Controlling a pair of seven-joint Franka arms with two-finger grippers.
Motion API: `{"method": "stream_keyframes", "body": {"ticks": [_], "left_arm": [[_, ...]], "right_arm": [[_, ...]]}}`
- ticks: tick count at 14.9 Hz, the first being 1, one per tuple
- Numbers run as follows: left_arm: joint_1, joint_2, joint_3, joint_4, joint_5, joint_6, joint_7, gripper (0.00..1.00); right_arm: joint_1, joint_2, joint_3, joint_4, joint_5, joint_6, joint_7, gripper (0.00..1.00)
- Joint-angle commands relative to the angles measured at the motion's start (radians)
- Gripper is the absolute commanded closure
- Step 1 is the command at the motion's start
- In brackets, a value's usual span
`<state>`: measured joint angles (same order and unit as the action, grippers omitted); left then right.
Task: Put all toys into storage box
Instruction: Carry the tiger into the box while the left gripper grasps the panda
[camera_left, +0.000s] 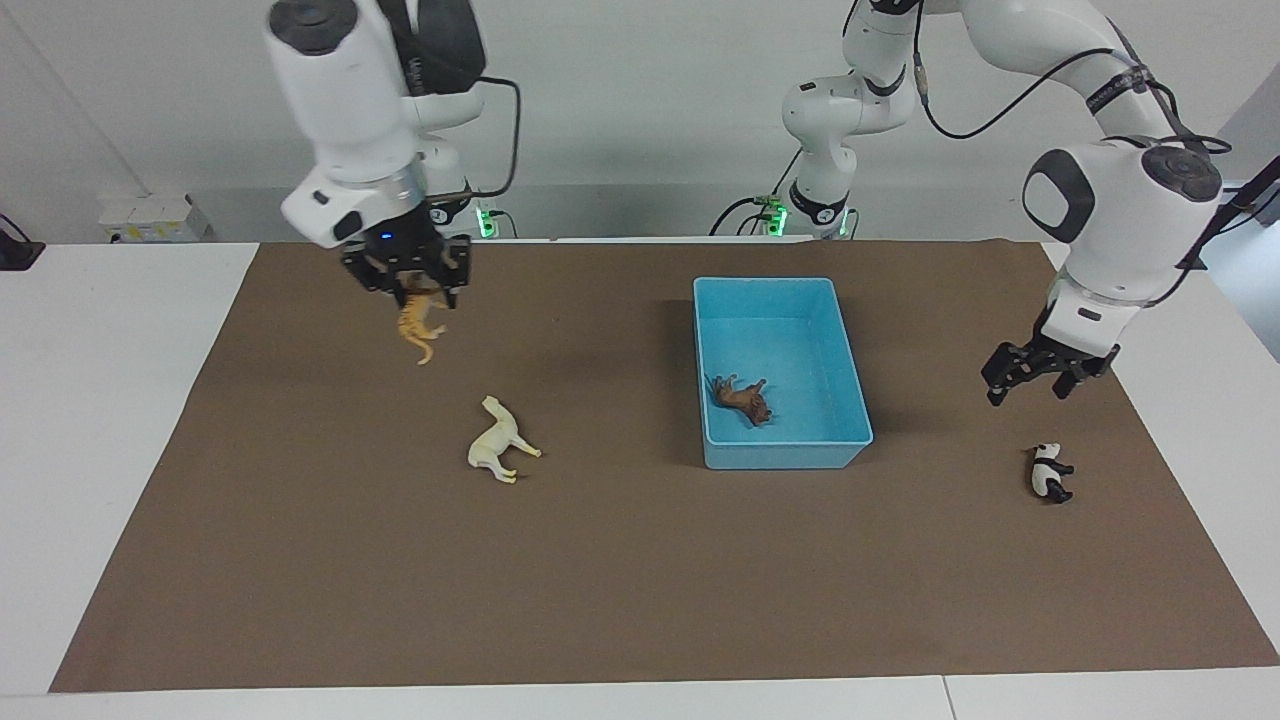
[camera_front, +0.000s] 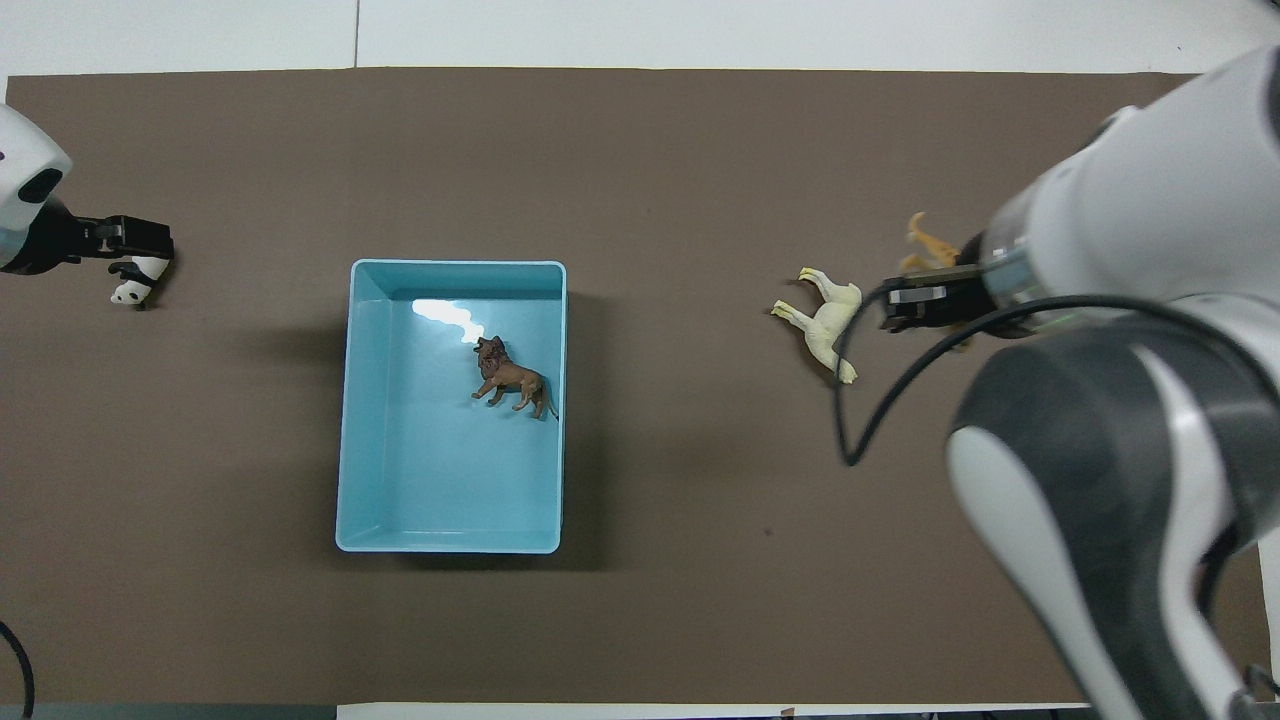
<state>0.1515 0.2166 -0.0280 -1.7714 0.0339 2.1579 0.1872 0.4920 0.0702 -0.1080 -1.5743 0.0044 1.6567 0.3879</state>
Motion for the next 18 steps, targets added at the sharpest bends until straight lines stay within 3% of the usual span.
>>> {"method": "stream_keyframes", "body": {"ticks": [1,2,4,8,11,12,18], "left_arm": [[0.075,0.104,-0.015,0.029,0.012,0.114,0.176,0.0],[0.086,0.153,-0.013,0.058,0.014,0.128,0.213,0.0],[0.112,0.223,-0.013,0.09,0.021,0.192,0.253,0.0],[0.132,0.279,-0.013,0.089,0.021,0.287,0.255,0.0],[0.123,0.309,-0.013,0.081,0.02,0.328,0.252,0.0],[0.122,0.31,-0.013,0.07,0.02,0.344,0.25,0.0],[0.125,0.296,-0.012,-0.003,0.02,0.353,0.25,0.0]], "right_arm": [[0.162,0.254,-0.006,0.323,-0.006,-0.051,0.248,1.0],[0.203,0.323,-0.006,0.408,-0.006,-0.055,0.303,1.0],[0.282,0.411,-0.006,0.48,-0.006,-0.008,0.399,1.0],[0.431,0.548,-0.01,0.503,-0.011,0.13,0.566,1.0],[0.444,0.565,-0.007,0.497,-0.003,0.173,0.574,1.0],[0.448,0.565,-0.009,0.496,0.006,0.169,0.594,0.01],[0.421,0.537,-0.024,0.5,0.002,0.008,0.631,0.0]]}}
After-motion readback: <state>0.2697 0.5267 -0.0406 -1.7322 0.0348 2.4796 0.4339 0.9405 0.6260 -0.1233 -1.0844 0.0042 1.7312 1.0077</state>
